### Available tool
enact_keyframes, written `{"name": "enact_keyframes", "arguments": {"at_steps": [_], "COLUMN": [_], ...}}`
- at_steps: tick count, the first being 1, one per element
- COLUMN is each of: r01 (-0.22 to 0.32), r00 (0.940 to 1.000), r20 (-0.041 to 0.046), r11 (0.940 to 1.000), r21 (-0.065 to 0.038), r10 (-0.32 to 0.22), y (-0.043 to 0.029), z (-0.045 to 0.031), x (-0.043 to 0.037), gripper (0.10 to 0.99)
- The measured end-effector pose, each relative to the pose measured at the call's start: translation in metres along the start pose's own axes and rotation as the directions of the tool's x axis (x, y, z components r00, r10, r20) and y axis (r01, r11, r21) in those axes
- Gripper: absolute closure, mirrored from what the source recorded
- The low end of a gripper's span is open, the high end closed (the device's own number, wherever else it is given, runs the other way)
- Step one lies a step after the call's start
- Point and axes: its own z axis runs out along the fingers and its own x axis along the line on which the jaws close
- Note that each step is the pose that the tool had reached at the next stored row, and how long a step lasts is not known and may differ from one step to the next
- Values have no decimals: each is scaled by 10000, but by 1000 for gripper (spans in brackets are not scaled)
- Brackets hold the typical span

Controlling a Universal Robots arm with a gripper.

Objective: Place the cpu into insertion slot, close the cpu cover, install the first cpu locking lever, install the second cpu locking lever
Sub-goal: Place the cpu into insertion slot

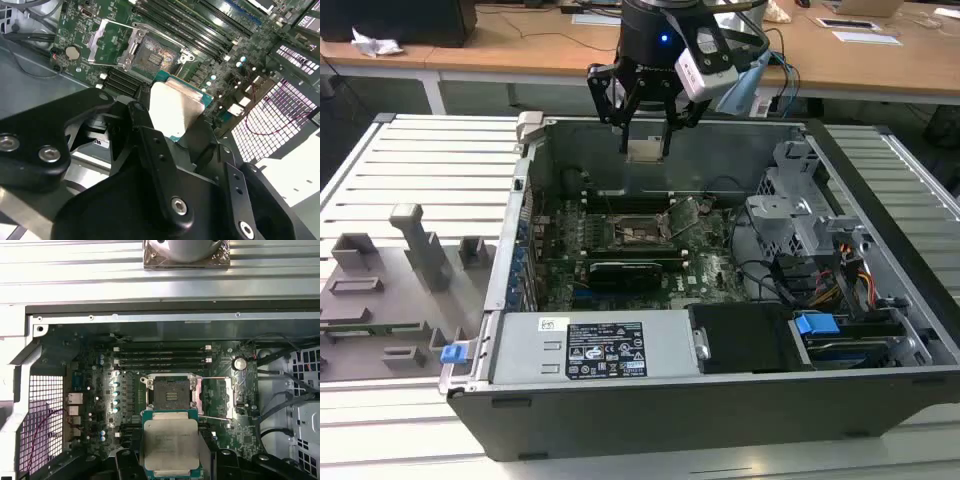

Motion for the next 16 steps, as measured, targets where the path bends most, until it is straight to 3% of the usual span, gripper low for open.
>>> {"name": "enact_keyframes", "arguments": {"at_steps": [16], "r01": [-505], "r00": [9987], "r20": [45], "r11": [9987], "r21": [-11], "r10": [505], "y": [0], "z": [0], "x": [0], "gripper": [557]}}
